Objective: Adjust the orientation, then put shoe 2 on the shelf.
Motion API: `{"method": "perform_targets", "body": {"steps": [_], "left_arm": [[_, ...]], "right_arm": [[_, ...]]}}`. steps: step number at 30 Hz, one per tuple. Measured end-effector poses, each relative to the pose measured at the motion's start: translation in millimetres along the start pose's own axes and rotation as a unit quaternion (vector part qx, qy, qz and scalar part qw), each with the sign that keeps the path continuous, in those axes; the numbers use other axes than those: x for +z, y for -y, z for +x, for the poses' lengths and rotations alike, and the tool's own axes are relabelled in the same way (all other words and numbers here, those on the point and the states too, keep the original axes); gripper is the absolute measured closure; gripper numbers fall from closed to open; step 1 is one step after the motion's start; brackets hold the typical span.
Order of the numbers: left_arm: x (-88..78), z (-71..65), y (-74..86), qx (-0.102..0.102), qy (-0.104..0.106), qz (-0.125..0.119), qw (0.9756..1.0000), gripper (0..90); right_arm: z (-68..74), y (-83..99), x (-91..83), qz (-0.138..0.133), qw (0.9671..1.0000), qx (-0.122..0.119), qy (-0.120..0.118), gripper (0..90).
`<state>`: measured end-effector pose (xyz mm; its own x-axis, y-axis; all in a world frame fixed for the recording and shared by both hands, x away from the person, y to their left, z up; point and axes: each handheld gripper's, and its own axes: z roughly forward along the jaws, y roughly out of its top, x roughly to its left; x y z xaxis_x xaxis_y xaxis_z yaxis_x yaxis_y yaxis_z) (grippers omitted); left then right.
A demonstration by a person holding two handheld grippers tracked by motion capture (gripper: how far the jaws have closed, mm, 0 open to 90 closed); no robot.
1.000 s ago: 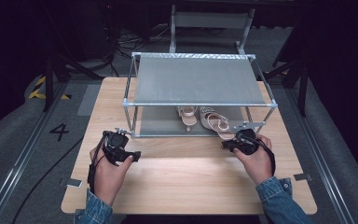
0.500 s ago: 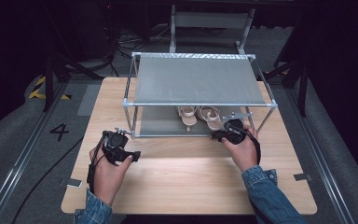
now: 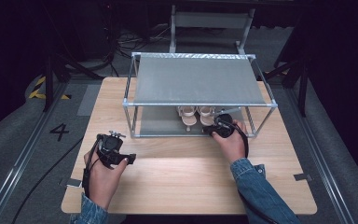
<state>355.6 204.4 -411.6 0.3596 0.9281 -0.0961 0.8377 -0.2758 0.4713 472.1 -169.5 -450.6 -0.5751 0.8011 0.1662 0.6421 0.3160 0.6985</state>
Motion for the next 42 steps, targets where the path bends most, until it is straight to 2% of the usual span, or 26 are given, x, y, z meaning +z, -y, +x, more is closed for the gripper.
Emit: {"method": "perform_targets", "body": {"steps": [6,9,10,11,13,14,16,18,24,26,28,30,32,34,35,36,38,39,40,41,42], "left_arm": [[-0.1,-0.5,0.7,-0.002,0.0,-0.003,1.0,31.4],[-0.2,0.0,-0.9,0.001,0.003,-0.004,1.0,31.4],[0.0,-0.4,-1.2,-0.001,0.002,-0.004,1.0,31.4],[0.6,-0.6,-2.0,0.001,0.003,-0.004,1.0,31.4],[1.4,-1.5,-3.9,0.004,0.004,-0.004,1.0,31.4],[1.7,-2.4,-5.1,0.005,0.003,-0.004,1.0,31.4],[2.4,-3.3,-7.3,0.01,0.007,-0.002,0.9999,31.4],[3.1,-5.3,-8.9,0.012,0.007,-0.002,0.9999,31.3],[3.8,-5.2,-11.1,0.014,0.007,-0.004,0.9999,31.3],[4.7,-5.0,-10.6,0.016,0.001,-0.002,0.9999,31.3],[6.1,-3.3,-10.4,0.016,0.001,0.0,0.9999,30.9],[6.0,-2.3,-10.5,0.015,0.002,-0.002,0.9999,30.1],[5.6,-2.8,-10.7,0.014,0.002,-0.005,0.9999,27.8],[5.7,-2.5,-10.9,0.015,-0.002,0.004,0.9999,25.9],[7.4,-1.3,-11.3,0.02,-0.011,0.014,0.9997,26.2],[7.4,-1.3,-11.3,0.02,-0.011,0.014,0.9997,26.3],[9.1,1.8,-10.8,0.017,0.005,0.011,0.9998,25.8],[10.2,2.6,-10.0,0.014,0.012,0.013,0.9997,25.1],[12.4,3.4,-7.0,0.011,0.009,0.024,0.9996,24.6],[12.4,3.4,-7.0,0.011,0.009,0.024,0.9996,24.6],[14.1,4.0,-5.1,0.017,-0.002,0.034,0.9993,24.6]], "right_arm": [[4.8,-3.2,13.8,0.004,1.0,-0.009,0.0,79.9],[5.1,-3.2,14.8,0.003,0.9999,-0.011,0.002,79.6],[4.6,-2.4,15.1,0.004,0.9999,-0.015,0.001,72.6],[4.5,-1.9,14.3,0.003,0.9998,-0.019,0.004,59.7],[6.0,-1.4,7.1,-0.015,0.9994,-0.021,0.023,44.2],[6.2,-1.8,0.3,-0.013,0.999,-0.026,0.034,35.6],[5.4,-1.8,-5.7,-0.016,0.9986,-0.032,0.039,33.5],[4.7,-1.2,-24.5,-0.017,0.9981,-0.041,0.042,27.4],[1.2,7.9,-72.3,-0.032,0.9971,-0.059,0.036,24.9],[-3.7,12.4,-89.2,-0.031,0.9961,-0.075,0.033,22.9],[-10.7,16.5,-104.2,-0.034,0.9962,-0.076,0.026,19.8],[-18.3,20.9,-118.0,-0.038,0.9966,-0.072,0.013,20.7],[-26.4,25.2,-130.1,-0.054,0.9963,-0.065,0.015,20.3],[-31.1,27.7,-134.7,-0.053,0.9962,-0.068,0.016,18.7],[-42.8,34.0,-143.5,-0.044,0.9962,-0.074,0.012,19.2],[-42.8,34.0,-143.5,-0.044,0.9962,-0.074,0.012,19.2],[-53.4,40.7,-149.3,-0.037,0.9966,-0.073,0.013,19.1],[-64.5,48.7,-154.4,-0.033,0.9969,-0.071,0.01,19.6],[-68.9,51.9,-156.1,-0.031,0.9972,-0.068,0.007,20.4],[-68.9,51.9,-156.1,-0.031,0.9972,-0.068,0.007,20.4],[-84.9,60.5,-160.2,-0.018,0.9978,-0.063,-0.004,21.0]]}}
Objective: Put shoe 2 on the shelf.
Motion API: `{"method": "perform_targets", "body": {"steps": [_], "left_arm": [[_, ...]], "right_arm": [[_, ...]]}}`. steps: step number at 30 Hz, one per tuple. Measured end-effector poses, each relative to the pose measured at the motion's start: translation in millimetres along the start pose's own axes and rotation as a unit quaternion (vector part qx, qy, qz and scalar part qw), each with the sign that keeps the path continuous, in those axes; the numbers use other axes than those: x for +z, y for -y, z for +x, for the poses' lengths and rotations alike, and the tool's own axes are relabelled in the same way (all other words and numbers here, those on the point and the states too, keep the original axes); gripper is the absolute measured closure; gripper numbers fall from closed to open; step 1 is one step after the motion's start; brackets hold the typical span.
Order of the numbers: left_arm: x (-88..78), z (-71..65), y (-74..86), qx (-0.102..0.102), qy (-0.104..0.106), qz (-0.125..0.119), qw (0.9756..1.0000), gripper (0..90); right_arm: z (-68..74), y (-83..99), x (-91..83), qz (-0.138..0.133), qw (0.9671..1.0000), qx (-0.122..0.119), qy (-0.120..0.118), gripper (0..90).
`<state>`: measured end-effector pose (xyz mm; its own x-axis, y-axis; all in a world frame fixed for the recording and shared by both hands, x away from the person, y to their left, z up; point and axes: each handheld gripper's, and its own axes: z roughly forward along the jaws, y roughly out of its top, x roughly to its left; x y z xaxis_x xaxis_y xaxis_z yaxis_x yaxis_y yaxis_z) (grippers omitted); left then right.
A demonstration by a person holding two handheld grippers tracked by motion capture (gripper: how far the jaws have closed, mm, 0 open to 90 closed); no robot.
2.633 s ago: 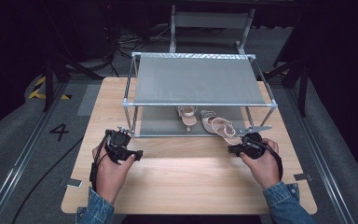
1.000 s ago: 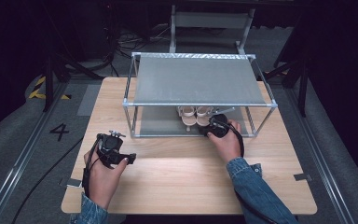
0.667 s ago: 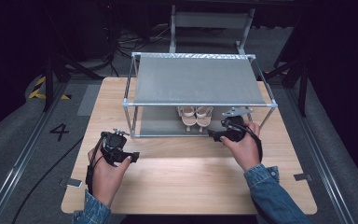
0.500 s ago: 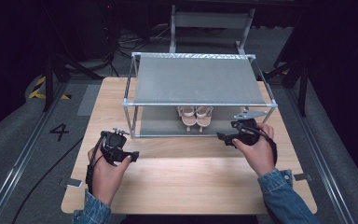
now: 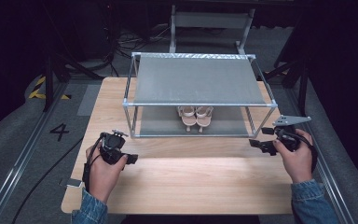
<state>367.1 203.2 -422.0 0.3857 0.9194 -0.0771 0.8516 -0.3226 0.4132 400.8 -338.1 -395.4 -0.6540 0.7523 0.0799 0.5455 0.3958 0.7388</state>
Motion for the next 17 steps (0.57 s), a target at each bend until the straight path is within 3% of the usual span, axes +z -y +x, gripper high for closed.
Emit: {"method": "perform_targets", "body": {"steps": [2,5,7,12,14,17], "left_arm": [[2.1,3.7,3.7,-0.006,0.02,-0.015,0.9997,24.4],[6.1,9.5,5.8,-0.012,0.029,-0.017,0.9994,21.1],[7.1,11.8,6.4,-0.009,0.032,-0.016,0.9993,21.0],[9.0,22.0,11.7,0.016,0.012,-0.05,0.9985,21.8],[9.7,25.4,12.2,0.035,0.006,-0.06,0.9976,22.3],[10.5,27.0,12.2,0.063,-0.007,-0.069,0.9956,23.3]], "right_arm": [[-11.9,9.9,-2.8,0.005,0.9999,0.007,0.005,17.8],[-28.7,26.6,-1.8,0.036,0.9987,0.01,0.033,17.1],[-32.8,31.5,-0.4,0.039,0.9982,0.012,0.043,17.0],[-46.0,48.5,8.9,0.054,0.9968,-0.004,0.059,17.1],[-50.4,54.7,12.5,0.056,0.9964,-0.009,0.063,17.1],[-55.0,62.4,13.8,0.042,0.9972,0.012,0.06,17.0]]}}
